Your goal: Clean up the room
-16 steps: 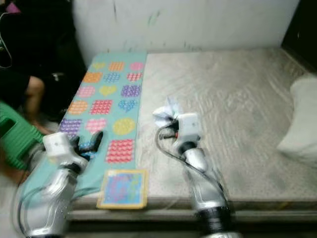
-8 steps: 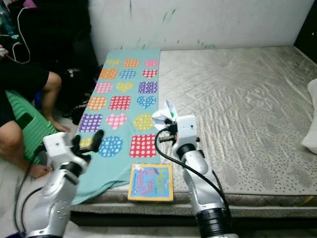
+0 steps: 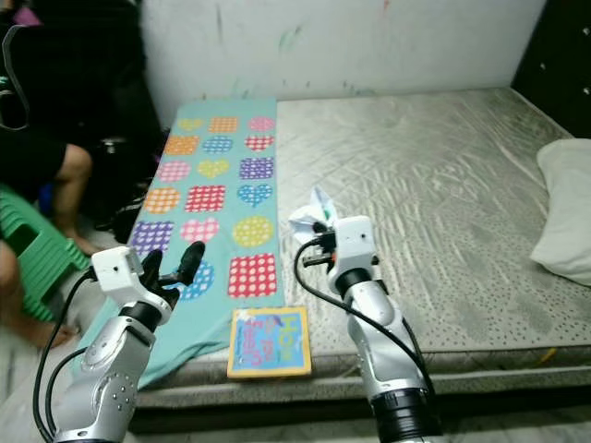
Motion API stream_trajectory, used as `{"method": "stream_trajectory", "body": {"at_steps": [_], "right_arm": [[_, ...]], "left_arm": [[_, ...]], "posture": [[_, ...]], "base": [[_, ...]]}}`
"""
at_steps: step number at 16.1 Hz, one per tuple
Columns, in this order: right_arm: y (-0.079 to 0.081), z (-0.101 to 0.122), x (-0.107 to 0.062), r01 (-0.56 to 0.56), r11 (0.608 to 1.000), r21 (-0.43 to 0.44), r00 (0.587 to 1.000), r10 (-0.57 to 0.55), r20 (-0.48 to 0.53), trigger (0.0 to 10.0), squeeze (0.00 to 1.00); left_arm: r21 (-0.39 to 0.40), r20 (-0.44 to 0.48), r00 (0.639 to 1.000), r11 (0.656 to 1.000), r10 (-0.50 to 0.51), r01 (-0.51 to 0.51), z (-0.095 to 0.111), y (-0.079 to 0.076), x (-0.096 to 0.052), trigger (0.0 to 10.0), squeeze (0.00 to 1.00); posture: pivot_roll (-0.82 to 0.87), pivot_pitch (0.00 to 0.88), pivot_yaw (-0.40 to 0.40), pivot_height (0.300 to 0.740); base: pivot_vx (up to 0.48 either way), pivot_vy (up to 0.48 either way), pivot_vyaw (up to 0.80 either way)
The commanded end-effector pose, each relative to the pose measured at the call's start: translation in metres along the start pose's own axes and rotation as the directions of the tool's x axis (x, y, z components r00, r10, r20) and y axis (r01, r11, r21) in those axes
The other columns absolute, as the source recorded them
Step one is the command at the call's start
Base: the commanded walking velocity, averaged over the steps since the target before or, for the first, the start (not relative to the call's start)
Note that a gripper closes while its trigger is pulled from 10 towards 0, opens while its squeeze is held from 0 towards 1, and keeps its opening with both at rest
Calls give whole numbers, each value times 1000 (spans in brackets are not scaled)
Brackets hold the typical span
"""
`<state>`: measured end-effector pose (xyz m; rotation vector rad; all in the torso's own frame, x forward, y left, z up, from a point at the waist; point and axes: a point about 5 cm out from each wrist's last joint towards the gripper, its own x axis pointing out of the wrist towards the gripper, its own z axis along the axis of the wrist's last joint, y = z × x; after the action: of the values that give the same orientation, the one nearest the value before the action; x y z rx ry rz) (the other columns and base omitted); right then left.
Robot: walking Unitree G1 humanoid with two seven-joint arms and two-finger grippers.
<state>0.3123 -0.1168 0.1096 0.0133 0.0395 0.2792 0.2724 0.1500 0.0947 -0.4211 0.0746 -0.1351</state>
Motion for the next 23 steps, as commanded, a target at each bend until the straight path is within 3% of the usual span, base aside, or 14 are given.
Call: {"method": "stream_trajectory", "body": {"at_steps": [1,6,8,20,23], "right_arm": [[4,2,2,-11,1000,-4,1000,11,11,10000,0],[3,1,2,-12,1000,-11,1000,12,8,10000,0],[2,0,2,-9,1000,-12,1000,9,4,10000,0],[2,-1,2,-8,1000,-12,1000,8,4,10000,0],[3,-1,2,-18,1000,-18,1000,18,1,10000,0]], "left_arm": [[12,18,1000,1000,-2,2,5,0,0,10000,0],[23,-14,998,998,61,-61,0,5,1,10000,0],[-7,-15,998,998,66,-66,-1,7,0,10000,0],[-2,-14,998,998,67,-67,1,6,2,10000,0],[4,-12,997,997,72,-72,2,7,3,10000,0]], "posture": [[-179,0,69,740],[-178,0,65,740],[-178,0,65,740],[-184,2,64,740],[-188,9,62,740]], "base": [[379,0,0],[212,0,0],[0,0,0],[0,477,0],[0,0,0]]}}
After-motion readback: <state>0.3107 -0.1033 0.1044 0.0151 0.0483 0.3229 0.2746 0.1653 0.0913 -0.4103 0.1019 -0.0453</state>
